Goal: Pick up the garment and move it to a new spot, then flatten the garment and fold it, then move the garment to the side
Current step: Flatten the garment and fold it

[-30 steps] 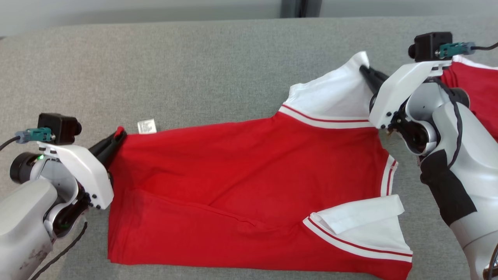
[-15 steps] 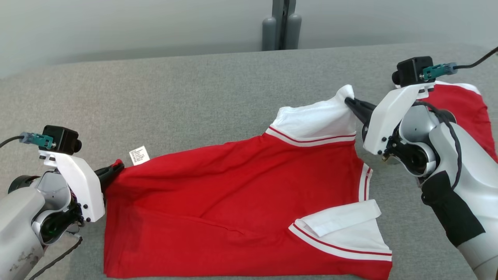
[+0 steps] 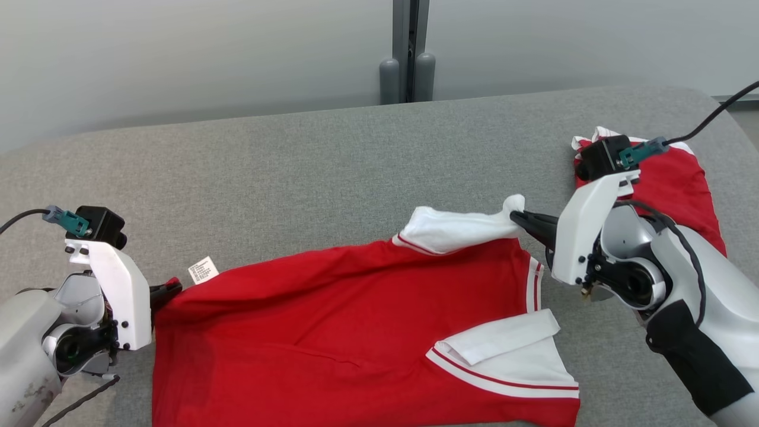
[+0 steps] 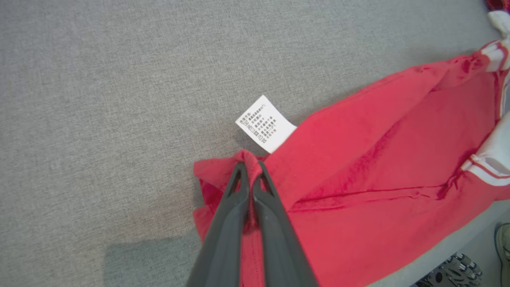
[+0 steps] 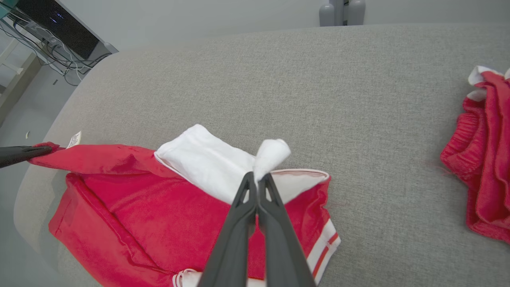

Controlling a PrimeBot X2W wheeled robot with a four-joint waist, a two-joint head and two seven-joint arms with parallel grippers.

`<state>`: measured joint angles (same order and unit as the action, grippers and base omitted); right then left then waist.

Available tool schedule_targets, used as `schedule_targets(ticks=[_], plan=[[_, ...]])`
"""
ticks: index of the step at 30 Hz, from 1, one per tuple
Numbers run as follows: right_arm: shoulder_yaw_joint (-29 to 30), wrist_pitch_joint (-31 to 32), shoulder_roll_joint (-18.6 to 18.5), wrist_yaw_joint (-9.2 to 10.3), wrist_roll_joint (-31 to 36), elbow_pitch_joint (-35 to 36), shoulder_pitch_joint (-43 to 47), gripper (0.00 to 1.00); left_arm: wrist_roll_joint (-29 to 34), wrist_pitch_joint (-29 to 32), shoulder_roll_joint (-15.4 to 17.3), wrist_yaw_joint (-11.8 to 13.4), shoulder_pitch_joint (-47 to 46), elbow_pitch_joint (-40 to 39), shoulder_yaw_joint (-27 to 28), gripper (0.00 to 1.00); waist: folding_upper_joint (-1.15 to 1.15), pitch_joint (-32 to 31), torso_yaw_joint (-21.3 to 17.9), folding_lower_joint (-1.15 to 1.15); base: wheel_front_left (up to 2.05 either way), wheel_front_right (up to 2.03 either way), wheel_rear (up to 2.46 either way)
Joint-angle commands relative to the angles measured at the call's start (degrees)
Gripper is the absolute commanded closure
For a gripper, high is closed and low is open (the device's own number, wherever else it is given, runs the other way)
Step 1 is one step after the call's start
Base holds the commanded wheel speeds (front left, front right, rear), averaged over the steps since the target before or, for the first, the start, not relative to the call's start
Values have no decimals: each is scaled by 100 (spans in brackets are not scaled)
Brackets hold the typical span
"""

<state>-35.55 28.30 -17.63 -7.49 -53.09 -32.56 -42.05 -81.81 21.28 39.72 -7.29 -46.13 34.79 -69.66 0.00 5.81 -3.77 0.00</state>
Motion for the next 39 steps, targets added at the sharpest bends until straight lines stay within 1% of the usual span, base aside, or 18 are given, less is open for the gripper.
schedule_targets(ticks=[1,9,17,23,39], plan=[[2,22,-54,-1,-34,32,76,100,-21,21,21,-29,22,8,-7,100,0,-20,-3,0,0,0,0],[21,225,-339,-1,-105,310,333,100,151,121,66,-23,-49,165,-113,100,0,-146,-35,0,0,0,0],[122,443,-392,-1,-117,430,561,100,63,99,31,-24,43,209,-131,100,0,-177,-47,0,0,0,0],[173,703,-409,-1,-259,752,816,100,7,136,67,-24,66,191,-151,100,0,-155,-48,0,0,0,0],[566,1282,-470,-1,-168,1360,1373,100,-99,349,155,-25,114,109,-212,100,0,-126,-74,0,0,0,0]])
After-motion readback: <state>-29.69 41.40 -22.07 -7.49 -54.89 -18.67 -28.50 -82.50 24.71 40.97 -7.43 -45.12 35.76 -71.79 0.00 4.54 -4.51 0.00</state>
